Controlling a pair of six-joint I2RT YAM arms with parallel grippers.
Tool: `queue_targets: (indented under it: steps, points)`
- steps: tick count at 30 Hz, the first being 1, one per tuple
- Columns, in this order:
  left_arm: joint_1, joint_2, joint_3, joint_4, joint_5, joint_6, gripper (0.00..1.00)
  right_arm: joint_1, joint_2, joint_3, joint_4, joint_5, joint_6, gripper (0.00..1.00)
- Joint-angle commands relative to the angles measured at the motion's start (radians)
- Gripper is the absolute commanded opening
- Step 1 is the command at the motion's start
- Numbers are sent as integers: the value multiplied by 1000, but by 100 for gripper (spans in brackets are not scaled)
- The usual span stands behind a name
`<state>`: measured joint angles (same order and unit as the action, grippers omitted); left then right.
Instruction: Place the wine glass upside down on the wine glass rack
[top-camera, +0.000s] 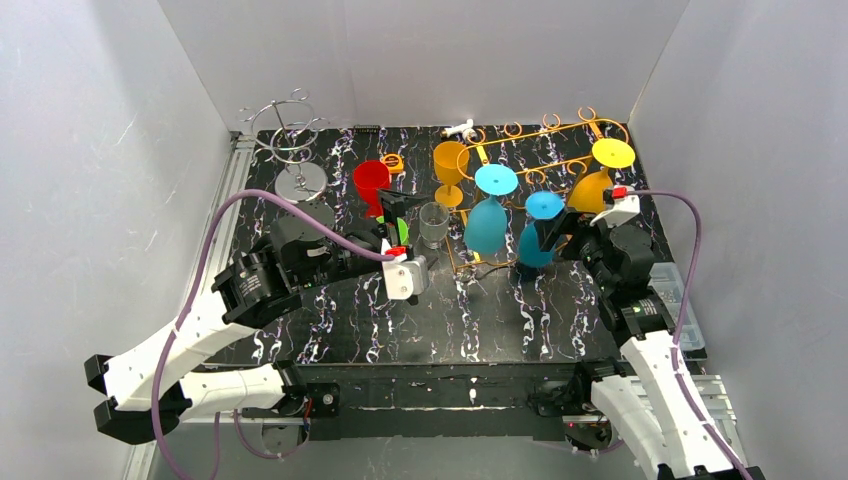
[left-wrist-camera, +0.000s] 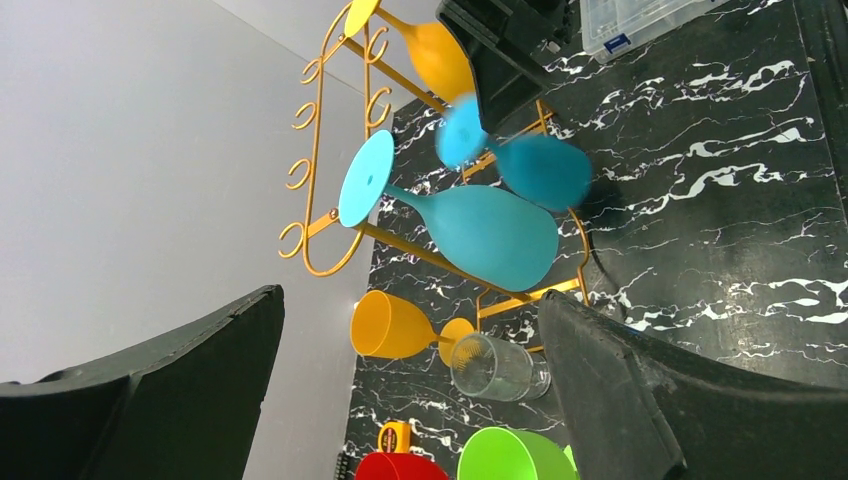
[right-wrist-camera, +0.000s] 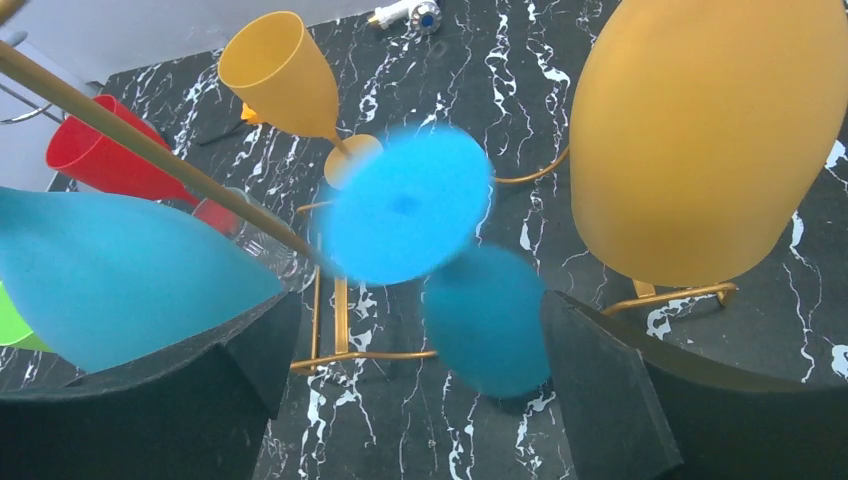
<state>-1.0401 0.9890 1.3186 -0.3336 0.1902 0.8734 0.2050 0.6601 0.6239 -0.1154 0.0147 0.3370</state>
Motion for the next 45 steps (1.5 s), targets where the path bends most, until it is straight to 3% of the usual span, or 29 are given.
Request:
queue_targets:
  steps: [1, 12, 19, 21, 25, 30, 36, 45]
  points:
    - [5, -2, 35, -10, 2, -21, 98, -3, -36, 1, 18, 6, 2, 98]
    - [5, 3, 56, -31, -36, -86, 98, -3, -7, -16, -20, -95, 41, 79]
    - [4, -29, 26, -68, -36, -103, 98, 21, 15, -148, 46, -141, 123, 81]
    - [5, -31, 32, -81, -40, -98, 98, 42, 13, -174, 69, -131, 169, 76]
    - [5, -35, 28, -79, -38, -90, 98, 101, -24, -308, 283, -75, 358, 65]
    - [5, -34, 17, -100, -28, -91, 98, 219, 60, -405, 539, 162, 534, 71]
    - [5, -36, 13, -116, -32, -94, 98, 289, 360, -356, 810, 292, 598, 72]
    - [5, -55, 2, -137, -46, -81, 98, 277, 526, -358, 981, 396, 632, 68]
